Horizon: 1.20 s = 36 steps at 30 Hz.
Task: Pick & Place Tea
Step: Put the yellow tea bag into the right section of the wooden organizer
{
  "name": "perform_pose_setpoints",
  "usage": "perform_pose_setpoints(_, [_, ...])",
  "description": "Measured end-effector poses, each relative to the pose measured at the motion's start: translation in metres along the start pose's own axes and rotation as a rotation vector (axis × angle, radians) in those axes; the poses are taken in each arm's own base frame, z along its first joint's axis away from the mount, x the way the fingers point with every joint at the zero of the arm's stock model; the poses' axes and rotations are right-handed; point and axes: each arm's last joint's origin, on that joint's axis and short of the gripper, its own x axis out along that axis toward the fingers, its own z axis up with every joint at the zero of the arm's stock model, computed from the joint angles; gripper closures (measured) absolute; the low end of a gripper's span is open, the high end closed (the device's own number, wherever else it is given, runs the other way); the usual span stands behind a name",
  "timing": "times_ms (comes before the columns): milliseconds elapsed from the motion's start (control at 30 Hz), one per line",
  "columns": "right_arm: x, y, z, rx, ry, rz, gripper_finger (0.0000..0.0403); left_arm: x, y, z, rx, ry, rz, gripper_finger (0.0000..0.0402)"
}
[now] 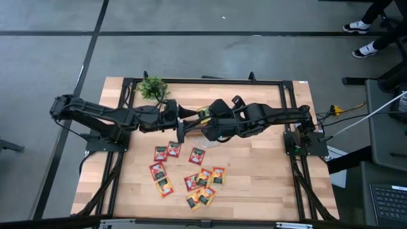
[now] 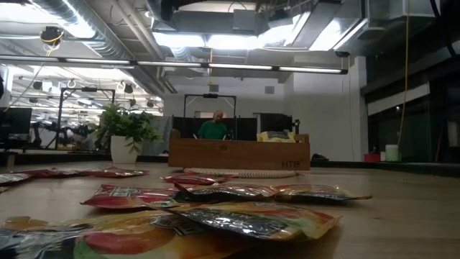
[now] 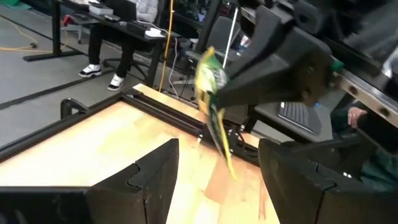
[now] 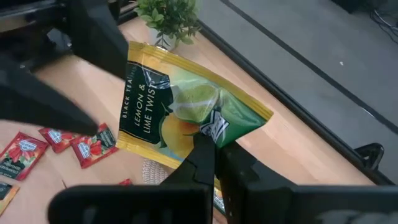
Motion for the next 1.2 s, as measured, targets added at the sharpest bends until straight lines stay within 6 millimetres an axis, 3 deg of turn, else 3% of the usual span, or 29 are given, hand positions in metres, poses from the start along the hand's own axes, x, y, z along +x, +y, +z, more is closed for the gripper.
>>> perform_pose_setpoints(400, [0.000, 0.004, 0.004, -0.030, -0.036, 0.034, 0.0392, 0.006, 0.012, 0.012, -0.047, -0.041, -0.055, 0.0202])
perform_pose_setpoints(500, [0.000, 0.004, 0.004, -0.041, -0.035, 0.034, 0.0392, 0.007, 0.015, 0.013, -0.075, -0.030, -0.077, 0.0243])
perform_pose_setpoints(700, [0.000, 0.004, 0.004, -0.052, -0.035, 0.034, 0.0392, 0.008, 0.016, 0.013, -0.064, -0.028, -0.085, 0.0375])
perform_pose_setpoints(833, [0.000, 0.004, 0.004, -0.055, -0.034, 0.035, 0.0390, 0.008, 0.016, 0.013, -0.056, -0.018, -0.107, 0.0394])
perform_pose_setpoints(967, [0.000, 0.004, 0.004, -0.085, -0.032, 0.037, 0.0360, 0.008, 0.016, 0.013, -0.029, -0.018, -0.110, 0.0398])
perform_pose_setpoints(1200, [-0.022, -0.008, 0.007, -0.085, -0.063, 0.078, 0.0254, 0.010, 0.023, 0.016, -0.019, -0.001, -0.150, 0.0399])
